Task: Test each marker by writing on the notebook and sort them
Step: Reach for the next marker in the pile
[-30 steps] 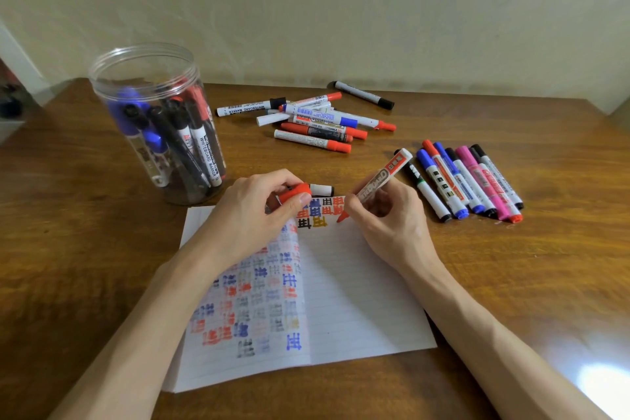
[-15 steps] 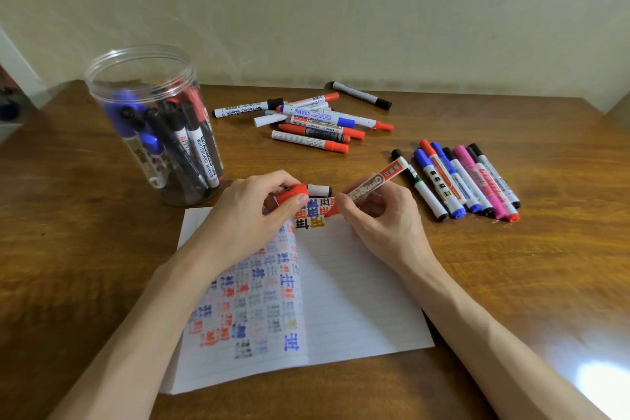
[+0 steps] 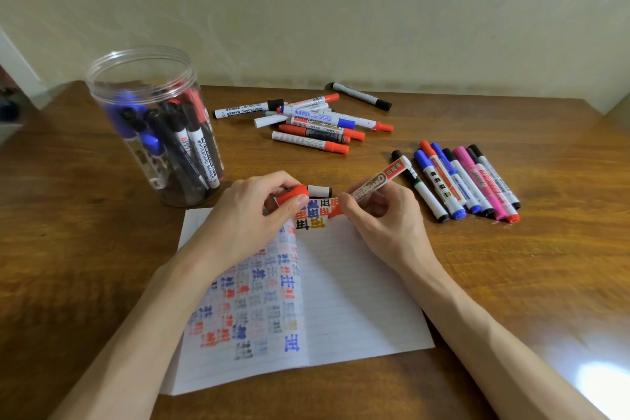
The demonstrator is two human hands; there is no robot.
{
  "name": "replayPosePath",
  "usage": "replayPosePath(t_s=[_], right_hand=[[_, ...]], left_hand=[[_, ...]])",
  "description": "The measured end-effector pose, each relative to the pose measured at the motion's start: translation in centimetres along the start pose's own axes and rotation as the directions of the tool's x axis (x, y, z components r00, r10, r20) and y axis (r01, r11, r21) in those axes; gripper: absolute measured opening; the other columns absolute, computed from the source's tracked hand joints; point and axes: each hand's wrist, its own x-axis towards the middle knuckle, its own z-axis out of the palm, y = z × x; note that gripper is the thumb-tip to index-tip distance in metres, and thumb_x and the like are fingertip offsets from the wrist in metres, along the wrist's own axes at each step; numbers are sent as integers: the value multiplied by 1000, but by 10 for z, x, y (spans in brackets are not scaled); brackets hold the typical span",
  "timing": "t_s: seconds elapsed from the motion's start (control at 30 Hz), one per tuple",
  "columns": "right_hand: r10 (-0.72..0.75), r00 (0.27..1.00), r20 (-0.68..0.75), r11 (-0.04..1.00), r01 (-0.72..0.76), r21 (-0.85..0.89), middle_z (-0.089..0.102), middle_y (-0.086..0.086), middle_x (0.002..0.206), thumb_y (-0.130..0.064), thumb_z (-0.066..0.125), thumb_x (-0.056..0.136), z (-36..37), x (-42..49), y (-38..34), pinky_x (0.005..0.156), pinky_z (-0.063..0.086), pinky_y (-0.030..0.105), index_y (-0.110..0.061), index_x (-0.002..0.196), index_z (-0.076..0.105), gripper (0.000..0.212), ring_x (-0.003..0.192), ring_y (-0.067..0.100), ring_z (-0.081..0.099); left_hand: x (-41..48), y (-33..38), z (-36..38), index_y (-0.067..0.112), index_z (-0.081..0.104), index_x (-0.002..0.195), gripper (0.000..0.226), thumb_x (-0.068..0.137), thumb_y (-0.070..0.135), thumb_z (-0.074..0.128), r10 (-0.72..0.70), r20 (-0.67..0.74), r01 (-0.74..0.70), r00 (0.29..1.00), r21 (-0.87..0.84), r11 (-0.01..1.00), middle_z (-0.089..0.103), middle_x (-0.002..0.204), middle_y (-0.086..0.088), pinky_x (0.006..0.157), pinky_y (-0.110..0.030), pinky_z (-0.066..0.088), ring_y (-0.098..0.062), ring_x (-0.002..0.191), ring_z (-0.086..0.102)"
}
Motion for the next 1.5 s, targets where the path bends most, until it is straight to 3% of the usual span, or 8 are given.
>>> replayPosePath(t_s=[0.4, 0.67, 0.87, 1.03, 1.17, 1.33, 1.43, 1.5], right_hand=[[5, 1000, -24, 1000, -5, 3, 76, -7, 81, -25, 75, 94, -1, 0, 0, 70, 63, 35, -18, 84, 71, 13, 76, 11, 73], [14, 1000, 22, 1000, -14, -9, 75, -8, 76, -19, 75, 92, -2, -2, -3, 57, 47, 11, -16, 82, 69, 11, 65, -2, 67], [59, 998, -18, 967, -52, 251, 72, -2, 75, -14, 73, 94, -9, 0, -9, 63, 51, 18, -11, 92, 72, 4, 68, 3, 67], [103, 992, 73, 850, -126, 511, 69, 13, 79, -17, 72, 98, -13, 0, -11, 68, 50, 35, -11, 102, 68, 8, 71, 22, 62], [37, 994, 105, 853, -86, 514, 72, 13, 81, -19, 72, 99, -11, -2, -12, 69, 51, 37, -11, 102, 69, 10, 73, 25, 65], [-13, 979, 201, 870, -88, 485, 74, 6, 86, -23, 81, 91, -10, -6, -13, 68, 53, 31, -9, 107, 73, 23, 74, 18, 67], [38, 966, 257, 874, -156, 459, 76, 7, 90, -31, 80, 90, -15, -3, -15, 71, 53, 33, -12, 110, 77, 28, 76, 15, 66], [101, 938, 331, 791, -277, 546, 75, 13, 92, -40, 72, 97, -22, 1, -15, 74, 52, 34, -11, 114, 78, 34, 79, 20, 65]], left_hand=[[-1, 0, 0, 33, 63, 123, 30, 98, 48, 58, 5, -8, -5, 1000, -15, 1000, 70, 115, 15, 79, -17, 55, 0, 105, 65], [-1, 1, 1, 35, 60, 129, 29, 101, 37, 60, 53, -47, -53, 997, -3, 999, 62, 115, 22, 68, -4, 49, 7, 101, 61], [-1, 2, 2, 37, 62, 131, 36, 97, 31, 67, 87, -20, -89, 996, -64, 994, 67, 122, 17, 87, -19, 57, -1, 110, 65], [0, 3, 1, 38, 65, 118, 32, 89, 32, 76, 66, -62, -71, 996, -91, 993, 68, 115, 19, 79, -18, 59, 4, 97, 69], [-1, 5, 2, 34, 67, 117, 30, 89, 31, 76, 76, -64, -82, 995, -108, 991, 70, 113, 18, 77, -13, 57, 4, 96, 69], [-2, 11, 3, 29, 69, 117, 25, 92, 32, 71, 120, -59, -127, 991, -124, 984, 71, 107, 19, 81, -17, 58, 1, 100, 69], [-2, 10, 3, 31, 66, 117, 27, 91, 40, 66, 100, -64, -107, 993, -102, 989, 70, 107, 18, 75, -15, 57, 0, 98, 69], [-2, 9, 2, 32, 64, 119, 30, 91, 41, 62, 85, -85, -93, 993, -95, 991, 70, 108, 16, 71, -12, 56, 1, 95, 69]])
